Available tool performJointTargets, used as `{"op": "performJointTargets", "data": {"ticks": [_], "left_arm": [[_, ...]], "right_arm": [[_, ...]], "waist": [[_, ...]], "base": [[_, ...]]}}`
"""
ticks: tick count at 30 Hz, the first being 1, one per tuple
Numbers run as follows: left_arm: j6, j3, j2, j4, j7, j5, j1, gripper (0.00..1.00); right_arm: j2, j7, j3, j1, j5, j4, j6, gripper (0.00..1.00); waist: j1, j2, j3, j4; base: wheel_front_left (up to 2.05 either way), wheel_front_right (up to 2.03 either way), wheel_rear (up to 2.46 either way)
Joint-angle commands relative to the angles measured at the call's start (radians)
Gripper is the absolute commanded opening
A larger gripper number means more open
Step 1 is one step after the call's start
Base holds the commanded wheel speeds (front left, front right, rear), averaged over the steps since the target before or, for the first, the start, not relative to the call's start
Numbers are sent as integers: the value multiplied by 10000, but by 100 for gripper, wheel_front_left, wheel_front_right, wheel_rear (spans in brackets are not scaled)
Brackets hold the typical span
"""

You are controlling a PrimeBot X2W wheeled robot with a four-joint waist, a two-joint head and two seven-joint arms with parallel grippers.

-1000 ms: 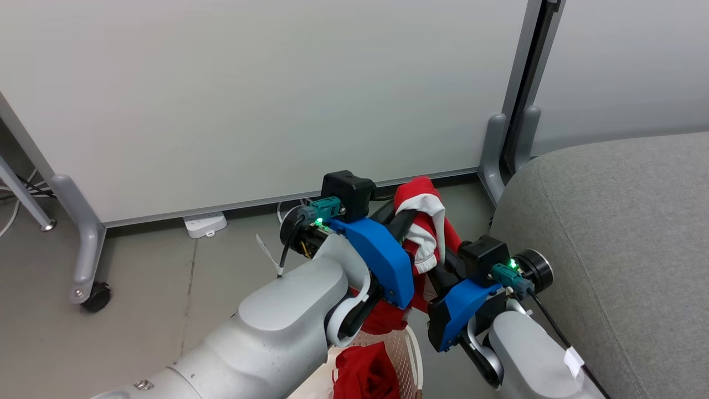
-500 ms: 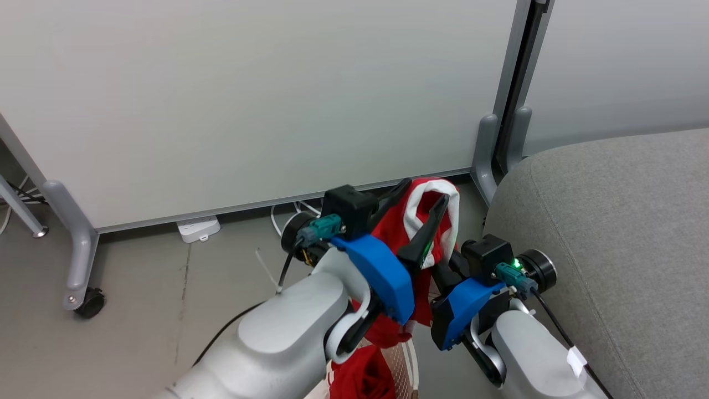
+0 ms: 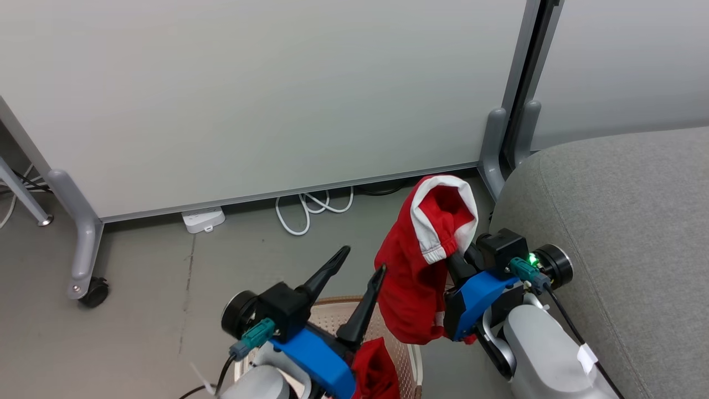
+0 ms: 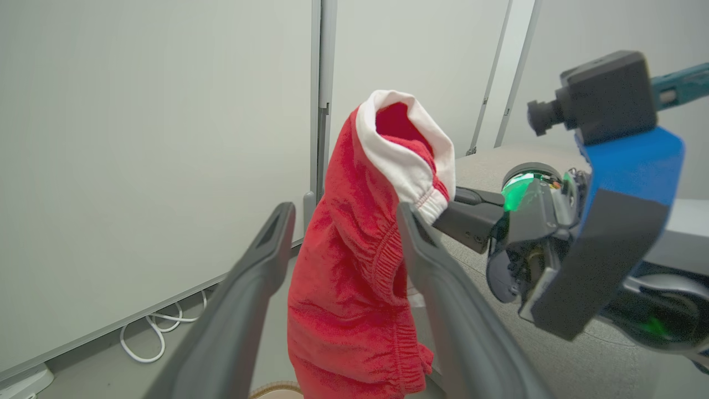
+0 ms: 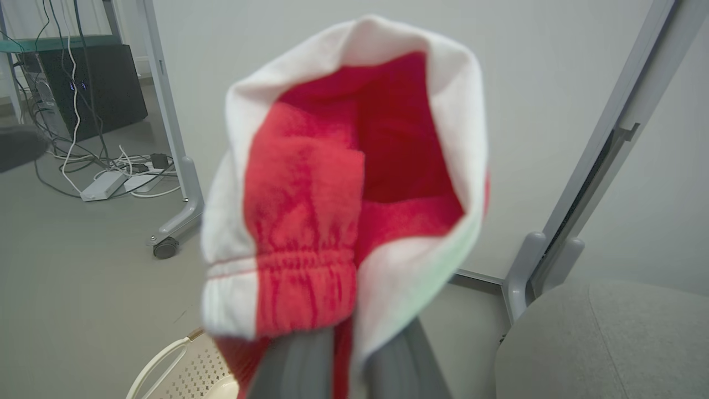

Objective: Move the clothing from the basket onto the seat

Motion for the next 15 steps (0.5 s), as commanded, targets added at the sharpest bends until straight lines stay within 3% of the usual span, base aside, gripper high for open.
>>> {"op": "performJointTargets", "data": {"ticks": [1, 15], "left_arm": [[-73, 217, 62, -76, -32, 164, 292, 100], [-859, 2791, -327, -330, -33, 2048, 2312, 100]], "right_arm": [[-14, -13, -39, -9, -80, -63, -9, 0], [-14, 64, -189, 124, -126, -289, -10, 0]], "waist": [[1, 0, 21, 16], [1, 0, 131, 149]], "base": [[0, 0, 0], [0, 0, 0]]}}
